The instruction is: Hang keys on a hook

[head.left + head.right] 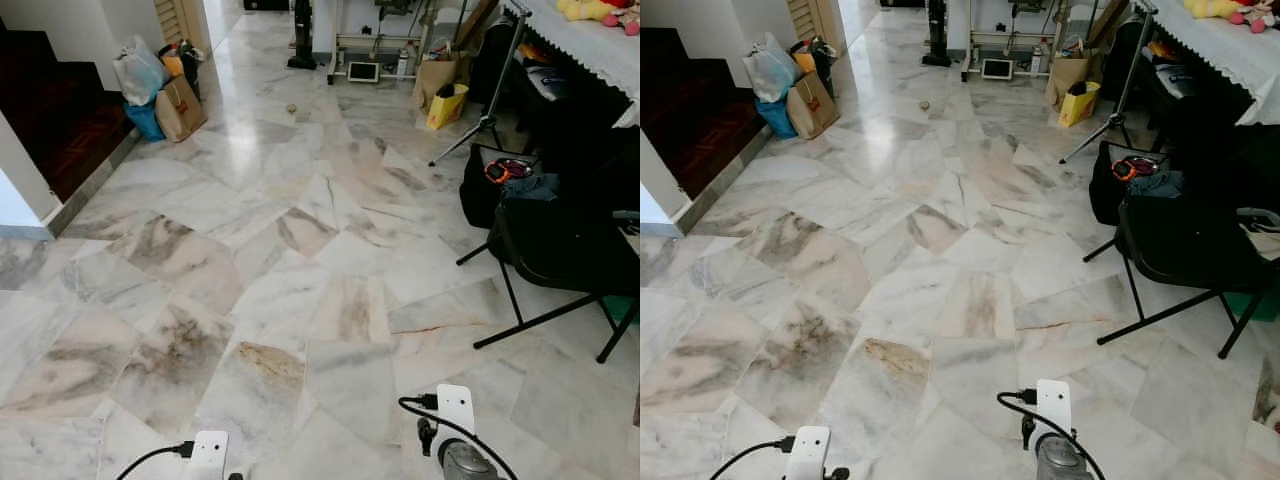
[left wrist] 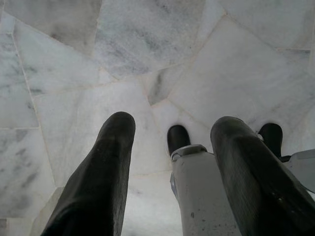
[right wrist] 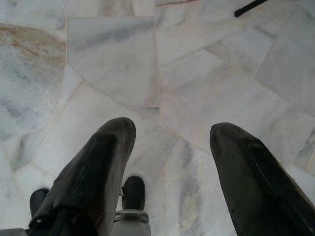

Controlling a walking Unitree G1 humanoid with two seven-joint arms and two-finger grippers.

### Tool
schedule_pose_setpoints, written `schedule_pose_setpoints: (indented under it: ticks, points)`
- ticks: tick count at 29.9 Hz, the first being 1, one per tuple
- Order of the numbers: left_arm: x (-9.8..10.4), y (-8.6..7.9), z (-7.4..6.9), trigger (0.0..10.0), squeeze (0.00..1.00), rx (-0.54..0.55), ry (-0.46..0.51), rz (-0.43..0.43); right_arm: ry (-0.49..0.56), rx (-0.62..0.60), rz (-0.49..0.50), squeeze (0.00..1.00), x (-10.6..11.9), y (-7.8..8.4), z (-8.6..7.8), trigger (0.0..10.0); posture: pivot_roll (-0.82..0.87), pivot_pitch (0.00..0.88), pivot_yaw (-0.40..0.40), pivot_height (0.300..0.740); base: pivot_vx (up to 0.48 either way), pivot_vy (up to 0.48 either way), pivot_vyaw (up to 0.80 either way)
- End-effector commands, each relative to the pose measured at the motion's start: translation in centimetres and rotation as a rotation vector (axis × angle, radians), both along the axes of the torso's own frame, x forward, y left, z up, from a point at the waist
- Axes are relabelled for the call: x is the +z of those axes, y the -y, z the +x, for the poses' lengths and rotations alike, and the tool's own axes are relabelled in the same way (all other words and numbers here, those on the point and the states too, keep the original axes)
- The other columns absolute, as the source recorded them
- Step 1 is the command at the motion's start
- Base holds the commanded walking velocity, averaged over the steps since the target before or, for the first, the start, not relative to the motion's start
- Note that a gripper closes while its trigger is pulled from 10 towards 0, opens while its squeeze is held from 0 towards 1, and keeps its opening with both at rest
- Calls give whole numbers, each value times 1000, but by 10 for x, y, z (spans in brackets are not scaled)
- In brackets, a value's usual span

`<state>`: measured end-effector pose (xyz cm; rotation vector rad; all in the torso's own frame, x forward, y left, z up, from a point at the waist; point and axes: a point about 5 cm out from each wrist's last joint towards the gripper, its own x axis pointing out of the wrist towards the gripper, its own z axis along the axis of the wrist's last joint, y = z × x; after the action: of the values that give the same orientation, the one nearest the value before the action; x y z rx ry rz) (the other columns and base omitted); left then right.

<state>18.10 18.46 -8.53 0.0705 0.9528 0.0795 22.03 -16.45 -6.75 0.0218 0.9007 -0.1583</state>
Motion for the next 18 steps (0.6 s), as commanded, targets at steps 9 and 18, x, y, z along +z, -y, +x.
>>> schedule_pose_setpoints:
  ticks: [9,18]
  points:
    - [0,-65,-30,10000,0,125,-57,-31,-104,-31,155,0,-33,16,-75,10000,2,0,-68,740,0,0,0]
    - [4,-69,-25,10000,0,128,-7,-36,-71,-41,179,0,-32,16,-75,10000,9,0,-69,740,0,0,0]
